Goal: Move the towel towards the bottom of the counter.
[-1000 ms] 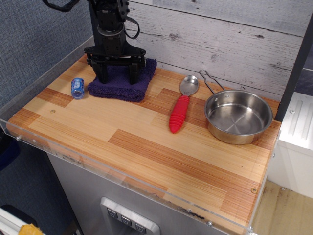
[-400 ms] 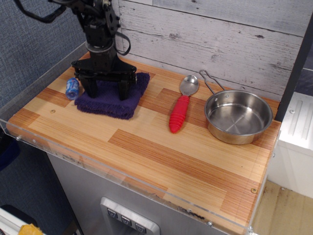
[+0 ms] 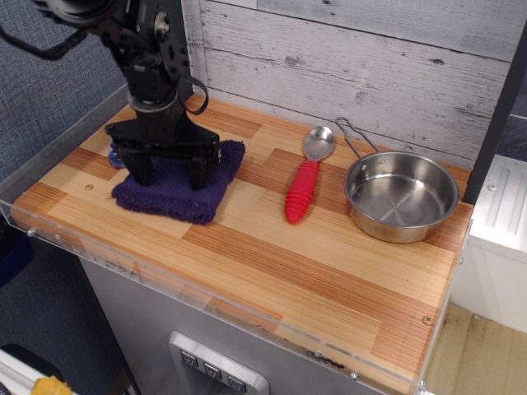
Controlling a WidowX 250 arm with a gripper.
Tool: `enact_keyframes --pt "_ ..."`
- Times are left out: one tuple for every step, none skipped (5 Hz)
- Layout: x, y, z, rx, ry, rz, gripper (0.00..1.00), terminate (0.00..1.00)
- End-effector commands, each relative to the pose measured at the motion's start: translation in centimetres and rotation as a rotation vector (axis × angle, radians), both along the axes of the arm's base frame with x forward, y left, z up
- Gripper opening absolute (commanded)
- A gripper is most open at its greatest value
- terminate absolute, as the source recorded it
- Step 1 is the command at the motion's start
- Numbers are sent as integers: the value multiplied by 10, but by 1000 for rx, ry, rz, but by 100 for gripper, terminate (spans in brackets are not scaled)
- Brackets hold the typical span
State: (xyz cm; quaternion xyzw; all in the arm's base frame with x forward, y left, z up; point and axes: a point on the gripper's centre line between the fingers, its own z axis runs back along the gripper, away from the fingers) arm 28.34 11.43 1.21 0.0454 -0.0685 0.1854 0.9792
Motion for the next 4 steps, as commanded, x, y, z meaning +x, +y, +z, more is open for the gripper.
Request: enact_keyframes --pt "-45 -20 -13 -12 55 -61 100 0" --pt "-56 -27 -13 -6 62 -87 100 0" --pt "-59 -30 -12 3 59 -103 100 0" --pt "-59 -25 -3 5 50 -89 100 0"
